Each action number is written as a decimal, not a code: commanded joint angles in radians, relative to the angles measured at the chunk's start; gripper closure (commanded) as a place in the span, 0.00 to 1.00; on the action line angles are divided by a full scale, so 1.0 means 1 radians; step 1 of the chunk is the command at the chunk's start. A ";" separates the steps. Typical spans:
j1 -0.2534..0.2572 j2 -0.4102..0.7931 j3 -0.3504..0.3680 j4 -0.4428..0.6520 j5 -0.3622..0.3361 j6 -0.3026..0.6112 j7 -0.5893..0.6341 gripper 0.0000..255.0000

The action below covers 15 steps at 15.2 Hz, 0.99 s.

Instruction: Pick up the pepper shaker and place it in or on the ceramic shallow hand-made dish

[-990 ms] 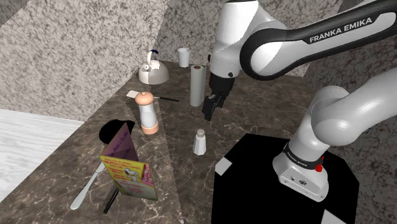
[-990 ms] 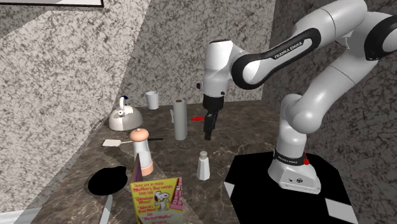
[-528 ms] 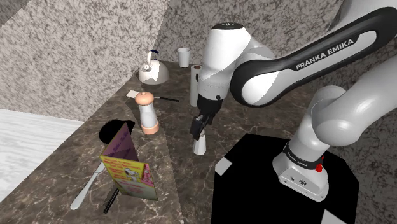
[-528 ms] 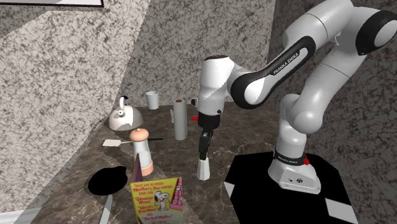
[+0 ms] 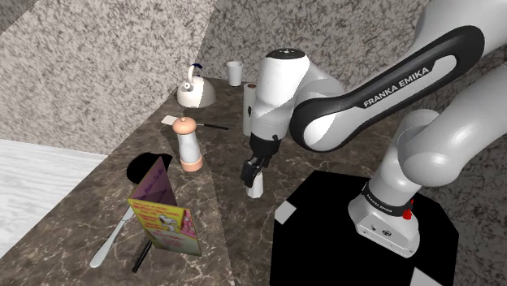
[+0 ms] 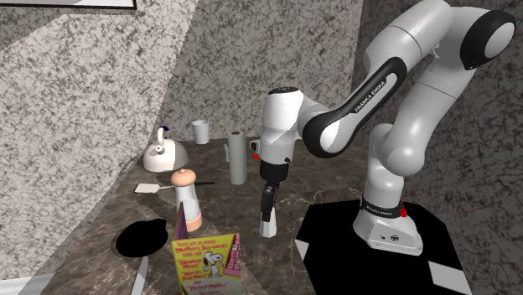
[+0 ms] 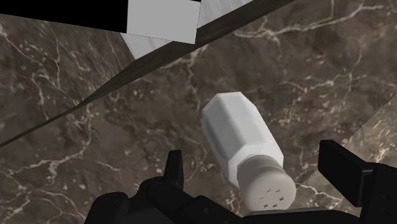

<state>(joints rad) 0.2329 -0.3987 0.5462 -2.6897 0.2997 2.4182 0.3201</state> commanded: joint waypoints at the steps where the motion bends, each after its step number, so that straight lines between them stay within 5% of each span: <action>1: 0.000 0.003 0.002 -0.001 0.000 0.004 0.001 0.00; 5: 0.000 0.003 0.002 -0.001 0.000 0.004 0.001 0.00; 6: 0.000 0.003 0.002 -0.001 0.000 0.004 0.001 1.00; 15: 0.000 0.003 0.001 -0.001 0.000 0.004 0.001 1.00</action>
<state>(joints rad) 0.2326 -0.3963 0.5475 -2.6907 0.2995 2.4227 0.3210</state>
